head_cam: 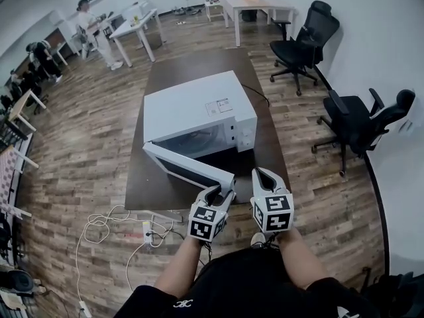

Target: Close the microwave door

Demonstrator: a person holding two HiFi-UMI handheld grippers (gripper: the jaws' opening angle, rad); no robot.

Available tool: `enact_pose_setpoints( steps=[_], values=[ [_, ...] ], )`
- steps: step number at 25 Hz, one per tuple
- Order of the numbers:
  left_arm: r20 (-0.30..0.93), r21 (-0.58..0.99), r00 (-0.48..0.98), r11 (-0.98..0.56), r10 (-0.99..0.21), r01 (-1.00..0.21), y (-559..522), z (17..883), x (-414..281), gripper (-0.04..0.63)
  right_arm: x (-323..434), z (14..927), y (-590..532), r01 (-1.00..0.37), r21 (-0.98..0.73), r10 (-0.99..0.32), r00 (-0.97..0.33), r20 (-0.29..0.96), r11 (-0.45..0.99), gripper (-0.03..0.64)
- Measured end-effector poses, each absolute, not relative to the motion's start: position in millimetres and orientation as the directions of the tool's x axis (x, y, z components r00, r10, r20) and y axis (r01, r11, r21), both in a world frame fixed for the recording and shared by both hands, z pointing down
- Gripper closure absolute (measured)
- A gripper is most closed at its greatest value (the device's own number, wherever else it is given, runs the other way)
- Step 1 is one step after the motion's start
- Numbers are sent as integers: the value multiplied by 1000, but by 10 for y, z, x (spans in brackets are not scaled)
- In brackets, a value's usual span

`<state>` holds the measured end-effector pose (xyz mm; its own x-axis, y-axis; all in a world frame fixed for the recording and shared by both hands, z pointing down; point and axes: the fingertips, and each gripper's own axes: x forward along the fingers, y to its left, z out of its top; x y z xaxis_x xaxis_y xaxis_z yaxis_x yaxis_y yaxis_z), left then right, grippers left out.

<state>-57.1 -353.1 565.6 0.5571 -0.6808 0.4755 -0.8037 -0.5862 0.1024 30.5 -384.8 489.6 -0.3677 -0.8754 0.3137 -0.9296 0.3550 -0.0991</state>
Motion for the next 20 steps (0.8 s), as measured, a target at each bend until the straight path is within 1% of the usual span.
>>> enact_pose_setpoints(
  steps=[10, 20],
  values=[
    [466, 115, 498, -507, -732, -854, -4022, 5650, -355, 443, 682, 4942, -4196, -916, -100, -859, -400, 318, 390, 607],
    [457, 124, 416, -407, -786, -905, -4494, 5641, -226, 443, 881, 4976, -4478, -890, -105, -833, -452, 320, 443, 609]
  ],
)
